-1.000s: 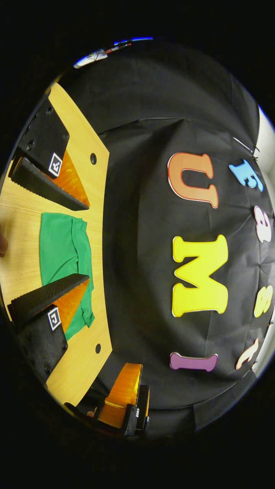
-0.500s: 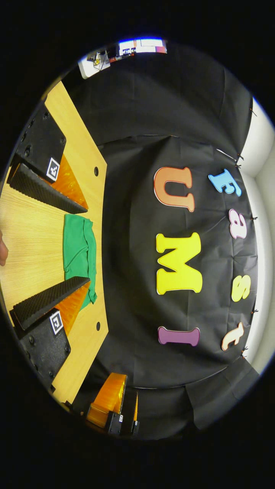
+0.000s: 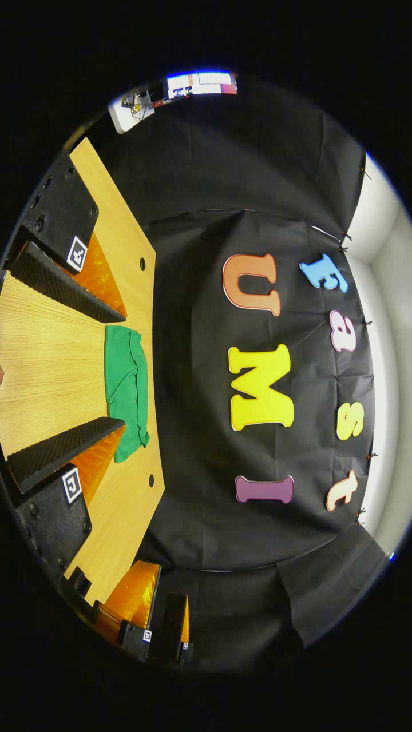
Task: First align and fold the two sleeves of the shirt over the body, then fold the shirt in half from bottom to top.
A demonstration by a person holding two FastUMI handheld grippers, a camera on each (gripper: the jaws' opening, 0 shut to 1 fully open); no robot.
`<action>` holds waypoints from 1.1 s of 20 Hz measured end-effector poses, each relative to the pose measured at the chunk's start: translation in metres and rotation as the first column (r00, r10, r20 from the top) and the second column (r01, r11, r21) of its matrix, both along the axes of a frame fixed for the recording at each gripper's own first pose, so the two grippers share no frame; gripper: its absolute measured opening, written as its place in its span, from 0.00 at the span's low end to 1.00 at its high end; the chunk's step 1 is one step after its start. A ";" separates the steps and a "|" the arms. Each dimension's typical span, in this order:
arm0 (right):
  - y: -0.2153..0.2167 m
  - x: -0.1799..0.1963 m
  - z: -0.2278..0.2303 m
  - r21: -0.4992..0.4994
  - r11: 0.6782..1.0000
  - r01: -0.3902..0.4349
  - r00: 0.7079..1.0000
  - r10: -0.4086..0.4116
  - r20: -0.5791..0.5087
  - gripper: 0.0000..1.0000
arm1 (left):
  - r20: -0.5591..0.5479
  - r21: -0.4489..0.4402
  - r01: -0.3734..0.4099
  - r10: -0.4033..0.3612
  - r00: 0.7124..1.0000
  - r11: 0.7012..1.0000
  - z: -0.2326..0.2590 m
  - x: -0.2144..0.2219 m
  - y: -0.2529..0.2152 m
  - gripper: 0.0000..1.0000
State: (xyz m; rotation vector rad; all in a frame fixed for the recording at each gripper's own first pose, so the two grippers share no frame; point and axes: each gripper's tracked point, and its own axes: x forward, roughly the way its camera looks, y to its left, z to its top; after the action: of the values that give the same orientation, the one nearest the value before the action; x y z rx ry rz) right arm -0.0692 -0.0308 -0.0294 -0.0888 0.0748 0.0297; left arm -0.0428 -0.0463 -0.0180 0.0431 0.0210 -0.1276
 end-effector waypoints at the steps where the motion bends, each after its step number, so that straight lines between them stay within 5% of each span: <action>1: 0.006 -0.006 -0.006 0.013 1.000 -0.005 1.000 0.005 -0.001 0.95 | 0.017 0.000 0.009 -0.009 1.000 1.000 0.002 -0.004 -0.004 1.00; 6: 0.010 -0.007 -0.035 -0.017 1.000 -0.009 0.999 0.009 -0.045 0.96 | 0.002 0.005 0.043 -0.043 0.999 0.999 -0.009 0.001 -0.023 1.00; 14: 0.013 -0.003 -0.035 0.003 1.000 -0.024 0.999 0.024 -0.034 0.95 | 0.002 -0.056 -0.032 0.032 0.999 0.998 -0.007 0.008 -0.001 1.00; 22: 0.009 -0.001 -0.041 -0.008 1.000 -0.023 0.999 0.023 -0.039 0.95 | -0.038 -0.050 -0.025 0.023 0.999 0.998 -0.019 0.013 -0.005 1.00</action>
State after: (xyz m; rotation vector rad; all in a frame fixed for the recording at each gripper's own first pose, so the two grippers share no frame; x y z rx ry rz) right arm -0.0702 -0.0214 -0.0705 -0.0973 0.1126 0.0544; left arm -0.0297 -0.0511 -0.0368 -0.0104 0.0554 -0.1050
